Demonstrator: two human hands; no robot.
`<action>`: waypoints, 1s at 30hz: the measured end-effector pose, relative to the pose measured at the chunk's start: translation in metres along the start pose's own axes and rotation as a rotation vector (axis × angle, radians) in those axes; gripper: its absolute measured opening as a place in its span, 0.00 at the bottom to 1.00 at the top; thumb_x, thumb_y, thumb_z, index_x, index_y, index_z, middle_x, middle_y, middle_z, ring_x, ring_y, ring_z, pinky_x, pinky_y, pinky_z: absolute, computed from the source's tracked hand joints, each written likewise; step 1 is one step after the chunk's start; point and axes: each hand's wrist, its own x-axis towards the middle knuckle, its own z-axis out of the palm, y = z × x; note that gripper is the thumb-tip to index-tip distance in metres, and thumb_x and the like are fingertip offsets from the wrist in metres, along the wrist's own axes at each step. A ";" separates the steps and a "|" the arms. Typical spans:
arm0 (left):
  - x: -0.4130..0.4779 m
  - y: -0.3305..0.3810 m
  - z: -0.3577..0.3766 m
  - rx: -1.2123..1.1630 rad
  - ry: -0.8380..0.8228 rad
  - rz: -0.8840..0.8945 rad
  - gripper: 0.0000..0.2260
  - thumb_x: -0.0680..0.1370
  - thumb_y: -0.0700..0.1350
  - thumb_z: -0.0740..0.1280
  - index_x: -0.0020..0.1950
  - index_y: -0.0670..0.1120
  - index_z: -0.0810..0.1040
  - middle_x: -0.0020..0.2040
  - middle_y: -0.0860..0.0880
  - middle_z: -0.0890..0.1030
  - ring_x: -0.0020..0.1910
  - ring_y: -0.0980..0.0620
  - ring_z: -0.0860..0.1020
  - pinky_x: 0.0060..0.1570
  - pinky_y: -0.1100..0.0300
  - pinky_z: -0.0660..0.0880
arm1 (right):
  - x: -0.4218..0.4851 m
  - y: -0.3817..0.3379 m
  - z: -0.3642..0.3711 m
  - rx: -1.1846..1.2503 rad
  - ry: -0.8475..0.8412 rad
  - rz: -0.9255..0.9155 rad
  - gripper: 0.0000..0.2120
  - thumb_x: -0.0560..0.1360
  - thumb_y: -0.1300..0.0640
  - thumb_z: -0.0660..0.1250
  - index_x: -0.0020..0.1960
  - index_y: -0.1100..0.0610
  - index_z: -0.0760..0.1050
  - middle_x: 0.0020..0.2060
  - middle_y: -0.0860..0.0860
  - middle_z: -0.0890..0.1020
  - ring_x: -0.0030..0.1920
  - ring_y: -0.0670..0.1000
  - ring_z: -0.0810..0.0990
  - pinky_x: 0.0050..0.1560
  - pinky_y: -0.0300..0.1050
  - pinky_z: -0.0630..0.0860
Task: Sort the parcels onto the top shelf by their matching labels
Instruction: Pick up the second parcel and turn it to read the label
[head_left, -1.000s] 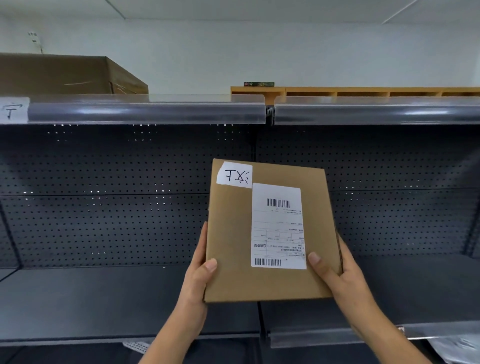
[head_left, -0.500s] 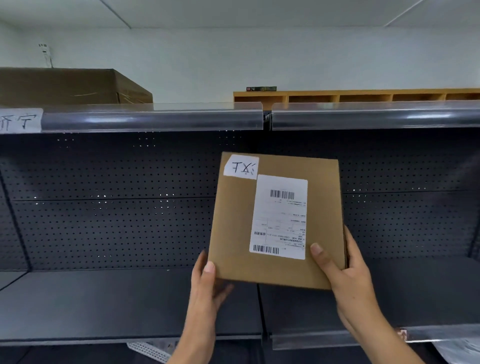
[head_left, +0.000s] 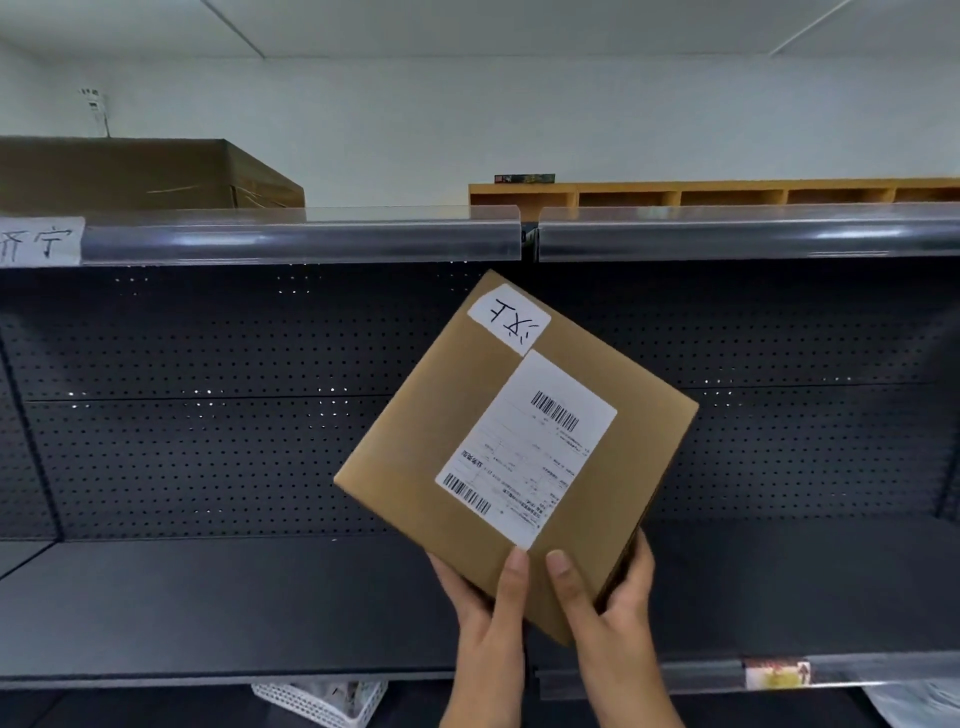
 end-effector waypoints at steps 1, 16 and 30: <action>0.001 0.004 -0.003 0.004 0.003 0.013 0.50 0.68 0.63 0.79 0.78 0.81 0.49 0.78 0.58 0.75 0.73 0.55 0.78 0.76 0.45 0.71 | 0.001 0.000 -0.003 -0.020 -0.018 0.008 0.47 0.70 0.48 0.75 0.81 0.39 0.51 0.65 0.39 0.75 0.52 0.24 0.79 0.45 0.26 0.79; 0.031 0.034 -0.050 0.192 -0.037 0.053 0.43 0.79 0.60 0.73 0.84 0.71 0.47 0.77 0.66 0.74 0.69 0.67 0.78 0.72 0.57 0.72 | 0.093 -0.053 -0.071 -0.258 -0.174 0.004 0.37 0.72 0.31 0.72 0.76 0.45 0.69 0.71 0.43 0.78 0.68 0.43 0.77 0.70 0.44 0.72; 0.082 0.104 -0.061 0.430 -0.014 0.015 0.28 0.77 0.59 0.76 0.76 0.57 0.77 0.63 0.53 0.88 0.60 0.51 0.87 0.58 0.55 0.82 | 0.072 -0.027 -0.080 -0.099 -0.396 0.371 0.44 0.58 0.35 0.83 0.71 0.45 0.75 0.58 0.49 0.89 0.63 0.59 0.84 0.50 0.62 0.86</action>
